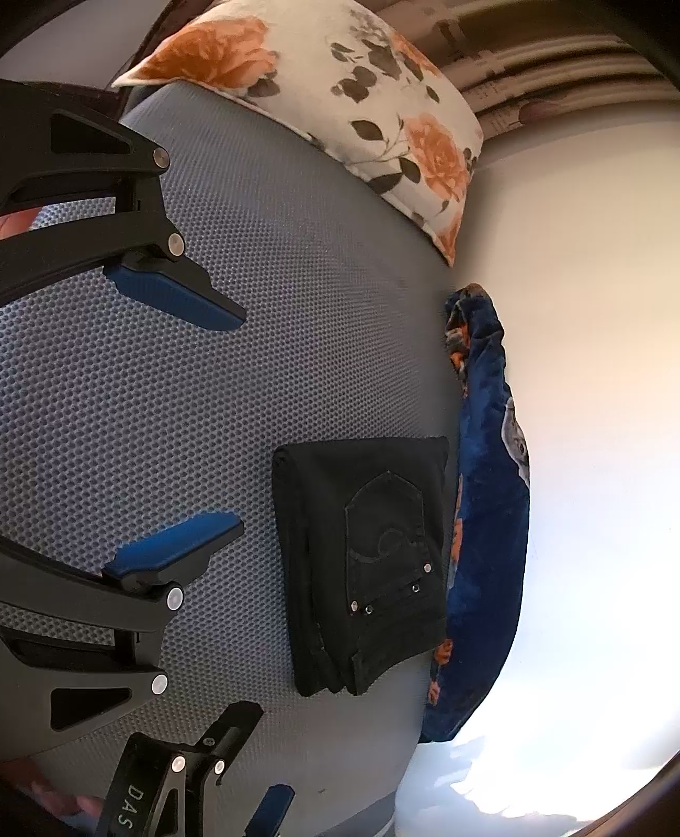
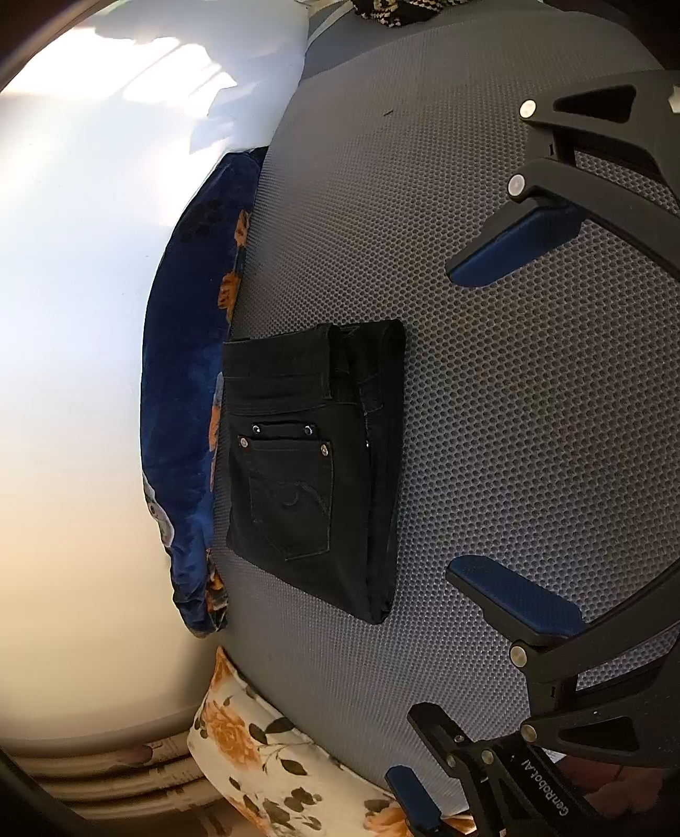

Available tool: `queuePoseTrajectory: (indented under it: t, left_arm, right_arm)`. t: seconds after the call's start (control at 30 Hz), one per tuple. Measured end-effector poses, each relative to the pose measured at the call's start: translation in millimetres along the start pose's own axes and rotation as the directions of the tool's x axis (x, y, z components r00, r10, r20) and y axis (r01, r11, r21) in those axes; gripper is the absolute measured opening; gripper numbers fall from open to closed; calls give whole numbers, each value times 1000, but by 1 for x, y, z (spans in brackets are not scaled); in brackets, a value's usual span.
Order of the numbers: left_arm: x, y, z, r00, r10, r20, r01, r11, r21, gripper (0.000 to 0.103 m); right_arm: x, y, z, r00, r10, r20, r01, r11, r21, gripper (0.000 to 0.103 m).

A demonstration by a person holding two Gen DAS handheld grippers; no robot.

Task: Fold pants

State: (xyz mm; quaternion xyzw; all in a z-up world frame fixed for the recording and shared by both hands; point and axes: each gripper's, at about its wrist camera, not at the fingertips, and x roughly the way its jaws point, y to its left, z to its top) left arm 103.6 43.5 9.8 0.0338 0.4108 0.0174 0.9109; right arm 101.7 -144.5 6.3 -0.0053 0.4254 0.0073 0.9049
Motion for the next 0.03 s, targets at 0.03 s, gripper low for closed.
queuePoseTrajectory:
  t: [0.03]
  left_arm:
    - [1, 1, 0, 1000, -3, -4, 3, 1000, 1, 73]
  right_arm:
    - [0, 0, 0, 1000, 0, -1, 0, 1000, 1, 102]
